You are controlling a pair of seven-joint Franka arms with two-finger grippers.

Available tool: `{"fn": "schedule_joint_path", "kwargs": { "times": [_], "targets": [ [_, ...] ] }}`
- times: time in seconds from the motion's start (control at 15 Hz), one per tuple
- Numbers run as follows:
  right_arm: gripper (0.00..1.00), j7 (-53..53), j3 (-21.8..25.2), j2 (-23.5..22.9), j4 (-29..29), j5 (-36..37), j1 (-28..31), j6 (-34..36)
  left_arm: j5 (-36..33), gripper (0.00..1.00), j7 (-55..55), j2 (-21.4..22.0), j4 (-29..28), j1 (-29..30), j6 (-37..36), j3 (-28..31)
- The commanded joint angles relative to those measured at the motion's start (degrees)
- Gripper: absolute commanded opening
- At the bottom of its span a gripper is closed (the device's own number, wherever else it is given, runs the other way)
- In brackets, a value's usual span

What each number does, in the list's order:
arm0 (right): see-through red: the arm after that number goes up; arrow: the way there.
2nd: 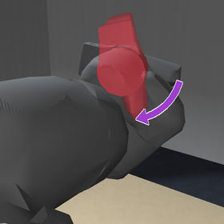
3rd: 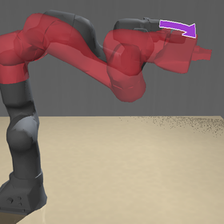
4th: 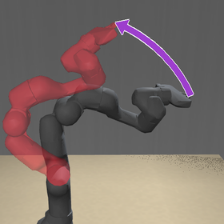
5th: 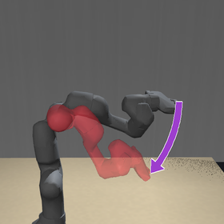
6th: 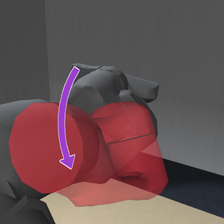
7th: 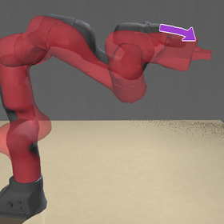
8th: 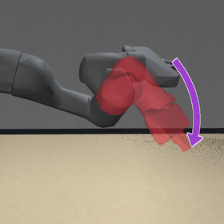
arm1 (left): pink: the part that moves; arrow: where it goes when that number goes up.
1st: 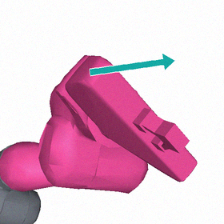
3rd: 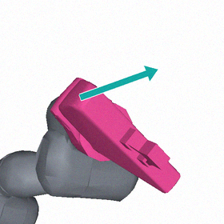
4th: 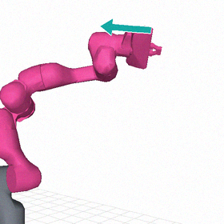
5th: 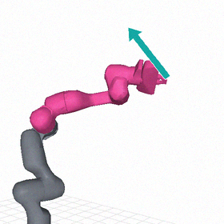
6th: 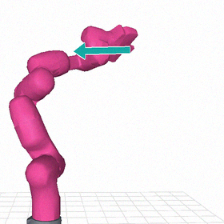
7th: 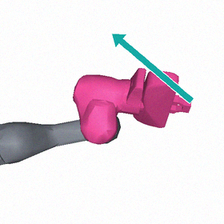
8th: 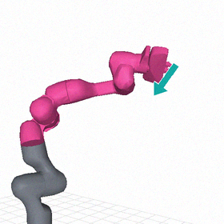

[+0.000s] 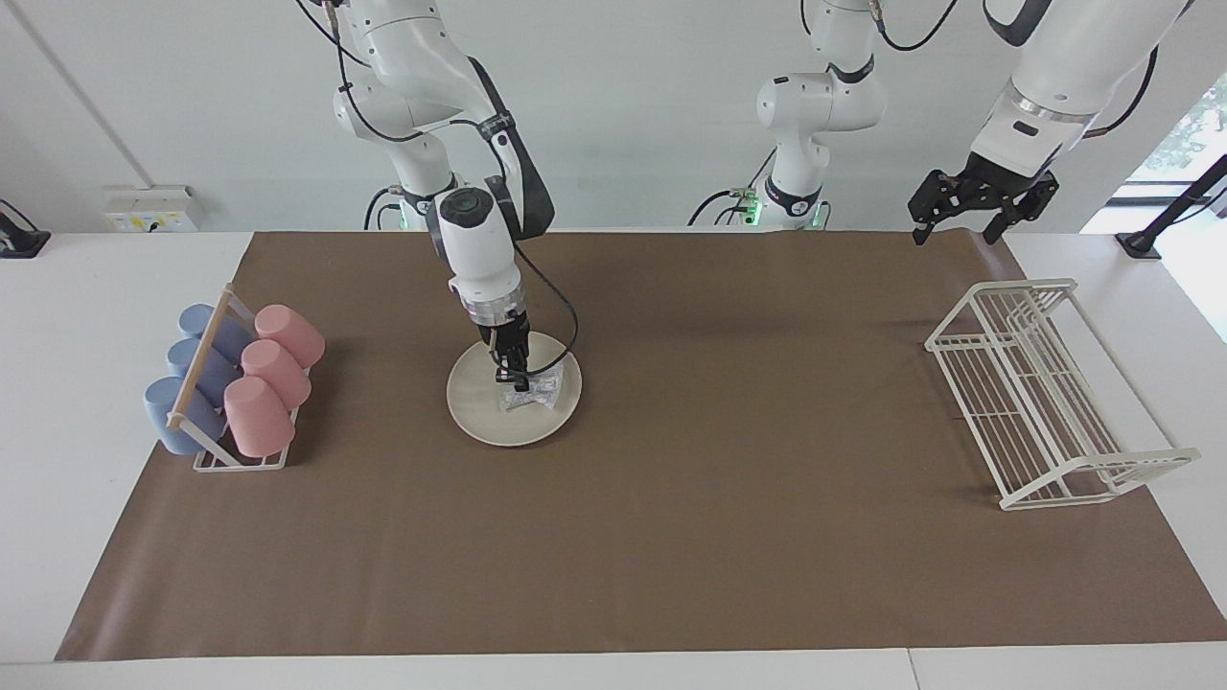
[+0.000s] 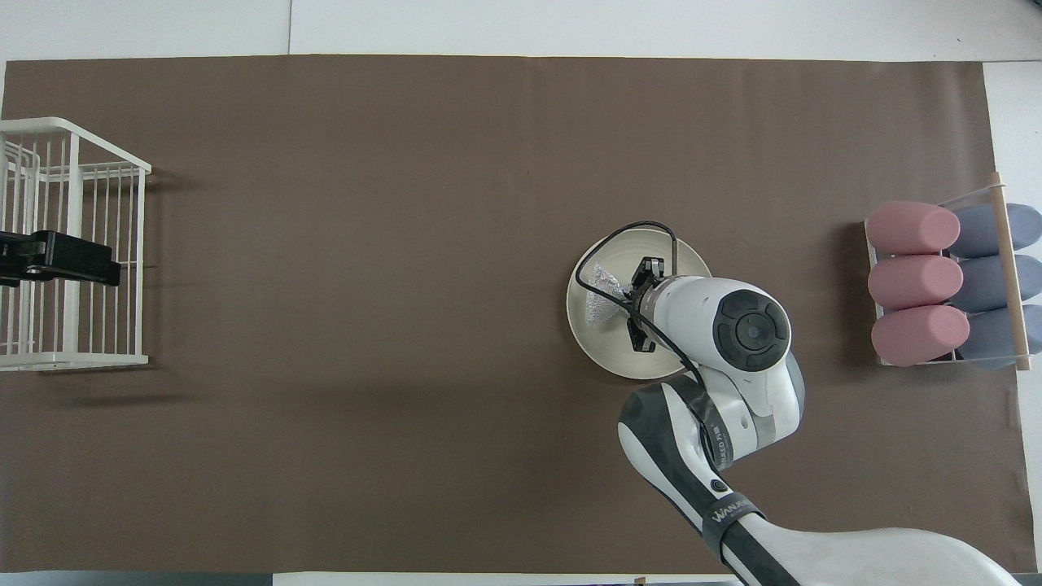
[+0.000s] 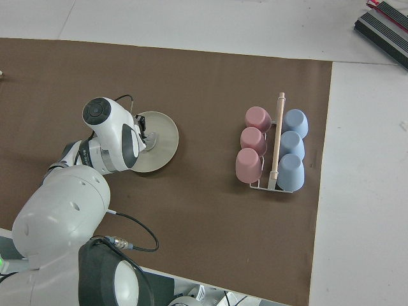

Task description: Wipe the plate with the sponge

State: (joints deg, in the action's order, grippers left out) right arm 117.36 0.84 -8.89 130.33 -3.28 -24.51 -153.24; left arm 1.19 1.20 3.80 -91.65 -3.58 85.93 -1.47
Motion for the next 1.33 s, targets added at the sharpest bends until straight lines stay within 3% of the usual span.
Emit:
{"fn": "schedule_joint_path", "kwargs": {
  "times": [0.0, 0.4, 1.0, 1.26],
  "targets": [
    [0.00, 3.1, -0.2, -1.6, -0.9, 0.1, -0.7, -3.3, 1.8, 1.00, 1.5, -1.3, 0.6, -0.4, -1.2, 0.2],
    [0.00, 2.3, 0.0, -6.0, -0.8, 0.1, -0.2, -5.8, 1.6, 1.00, 1.7, -1.6, 0.1, -0.3, 0.1, 0.2],
    [0.00, -5.6, 0.8, -4.5, -0.4, 4.5, 6.6, 8.0, 0.3, 1.00, 2.1, -2.2, -1.1, -0.5, 1.1, 0.4],
    [0.00, -5.4, 0.7, -4.1, -0.4, 5.4, 7.5, 9.0, -0.5, 1.00, 2.1, -1.9, -1.1, -0.4, 1.1, 0.3]
  ]
}}
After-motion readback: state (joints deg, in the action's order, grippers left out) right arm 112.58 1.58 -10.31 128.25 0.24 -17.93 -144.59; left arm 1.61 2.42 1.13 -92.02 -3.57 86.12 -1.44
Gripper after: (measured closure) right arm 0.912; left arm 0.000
